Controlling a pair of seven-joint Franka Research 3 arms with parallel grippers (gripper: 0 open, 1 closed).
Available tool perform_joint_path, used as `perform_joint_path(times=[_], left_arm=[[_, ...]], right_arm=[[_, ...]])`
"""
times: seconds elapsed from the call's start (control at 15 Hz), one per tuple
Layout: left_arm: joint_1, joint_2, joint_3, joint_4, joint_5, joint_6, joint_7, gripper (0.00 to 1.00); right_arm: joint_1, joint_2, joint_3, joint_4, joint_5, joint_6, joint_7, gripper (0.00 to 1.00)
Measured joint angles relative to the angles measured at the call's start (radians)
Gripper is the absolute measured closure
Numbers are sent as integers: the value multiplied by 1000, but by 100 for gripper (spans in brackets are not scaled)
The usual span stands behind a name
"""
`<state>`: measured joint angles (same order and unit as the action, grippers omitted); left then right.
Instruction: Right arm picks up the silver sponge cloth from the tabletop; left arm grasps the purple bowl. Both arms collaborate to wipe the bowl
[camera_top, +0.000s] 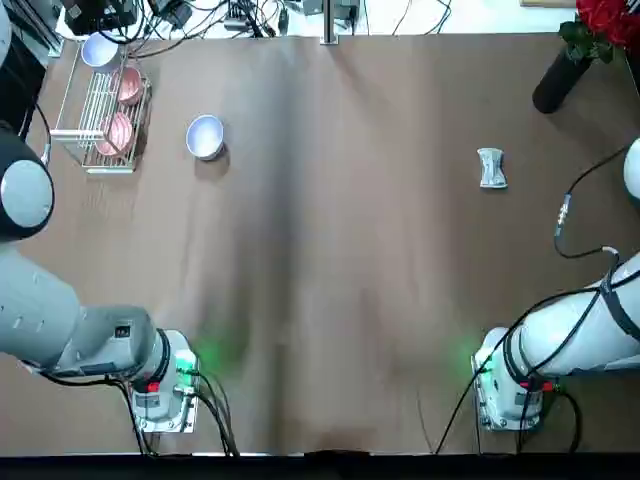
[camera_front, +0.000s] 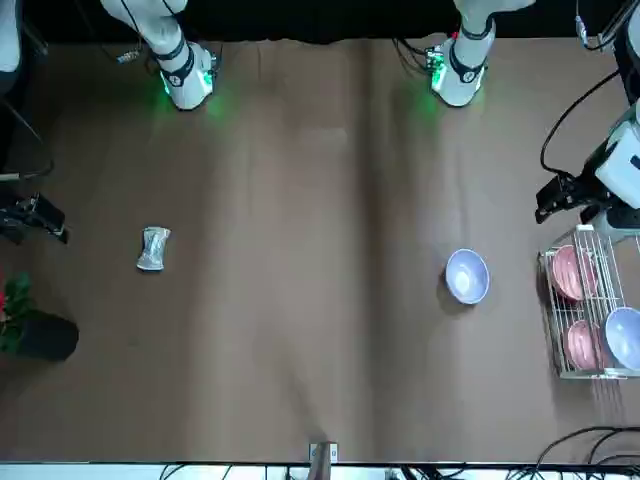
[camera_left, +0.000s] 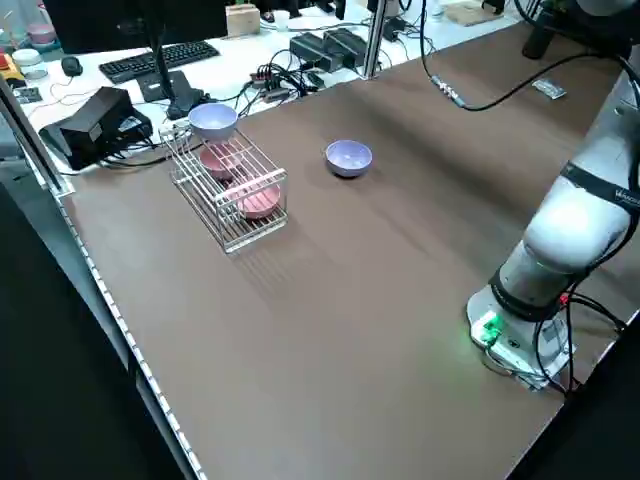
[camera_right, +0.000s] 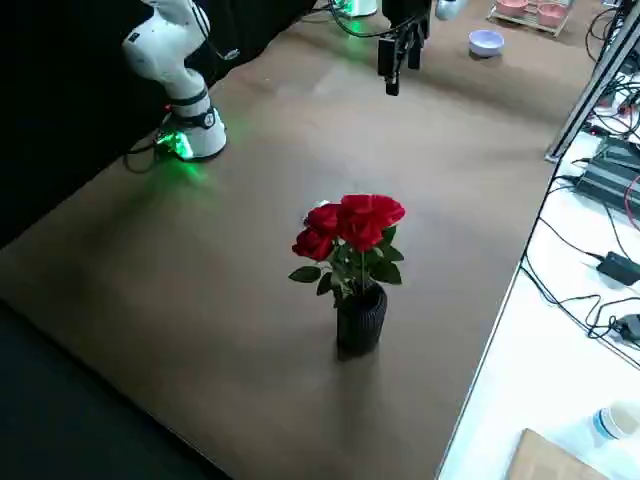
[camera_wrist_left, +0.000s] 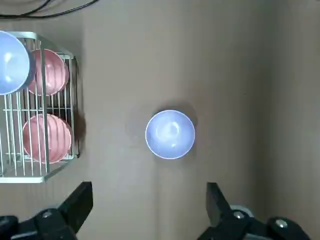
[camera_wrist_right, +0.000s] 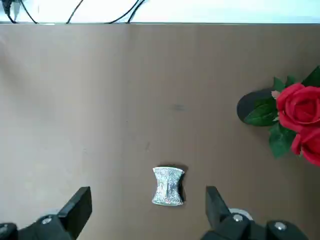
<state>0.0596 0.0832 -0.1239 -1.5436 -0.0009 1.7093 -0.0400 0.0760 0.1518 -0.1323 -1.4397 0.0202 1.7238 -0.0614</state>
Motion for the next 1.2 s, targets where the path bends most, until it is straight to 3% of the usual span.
perform_joint_path(times=[0.53, 0.8, 1.0, 1.2], left_arm=[[-1, 10, -1, -3, 11, -4, 6, 0], [1, 86, -1, -13, 32, -5, 13, 0], [58, 180, 0, -18, 33, 24, 17, 0], [108, 240, 0, -75, 34, 165, 25, 0]], right_arm=[[4, 0, 2, -9, 0, -3, 12, 0], [0, 9, 0, -54, 0, -3, 28, 0], [-12, 19, -3, -137, 0, 24, 29, 0], [-15, 32, -3, -254, 0, 109, 29, 0]])
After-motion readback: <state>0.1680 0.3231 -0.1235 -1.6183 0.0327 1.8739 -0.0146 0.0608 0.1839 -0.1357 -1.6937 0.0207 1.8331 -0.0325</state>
